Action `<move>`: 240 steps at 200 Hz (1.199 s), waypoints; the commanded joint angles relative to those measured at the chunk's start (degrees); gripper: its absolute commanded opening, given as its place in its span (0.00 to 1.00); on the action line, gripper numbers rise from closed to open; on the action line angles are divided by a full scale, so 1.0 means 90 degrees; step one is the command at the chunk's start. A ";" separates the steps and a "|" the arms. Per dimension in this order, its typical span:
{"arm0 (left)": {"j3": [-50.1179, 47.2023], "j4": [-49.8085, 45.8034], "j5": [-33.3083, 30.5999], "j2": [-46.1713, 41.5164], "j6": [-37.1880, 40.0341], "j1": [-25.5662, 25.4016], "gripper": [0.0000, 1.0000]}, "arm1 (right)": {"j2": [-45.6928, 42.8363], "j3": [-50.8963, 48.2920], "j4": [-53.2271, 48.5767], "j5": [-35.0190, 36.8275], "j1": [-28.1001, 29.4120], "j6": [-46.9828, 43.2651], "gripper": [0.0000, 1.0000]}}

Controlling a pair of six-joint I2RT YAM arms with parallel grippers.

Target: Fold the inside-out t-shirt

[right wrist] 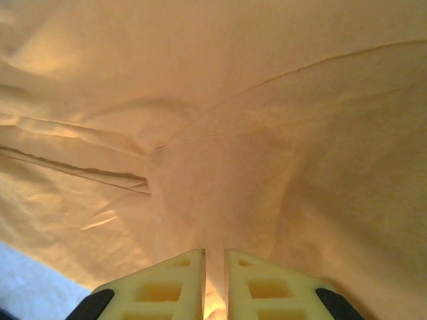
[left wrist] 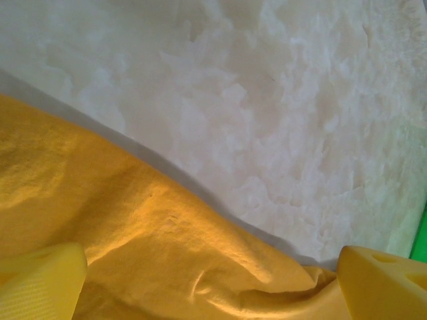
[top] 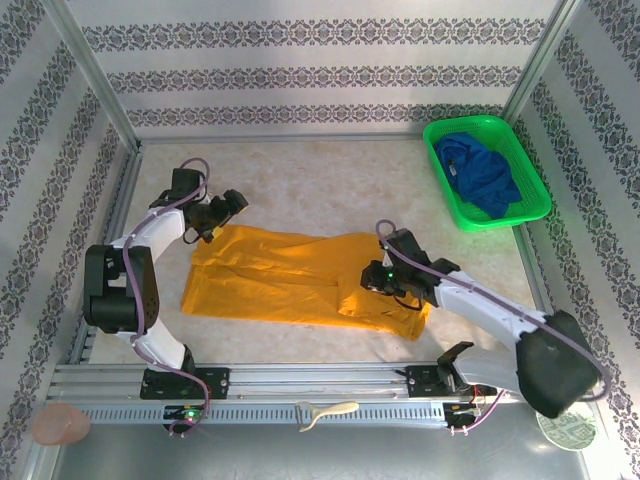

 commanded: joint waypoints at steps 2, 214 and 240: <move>0.0170 -0.0220 0.0081 -0.0264 -0.0100 -0.0075 0.97 | 0.0231 -0.0407 0.0651 0.0185 0.0388 0.0215 0.17; -0.1942 0.1341 -0.0324 0.0058 -0.0521 -0.0116 1.00 | 0.2033 0.0026 0.1299 -0.0190 -0.2480 0.0785 0.43; -0.1579 0.1374 -0.0555 0.0427 -0.0432 -0.0050 1.00 | 0.2780 0.0697 0.1263 -0.0389 -0.2685 0.0634 0.43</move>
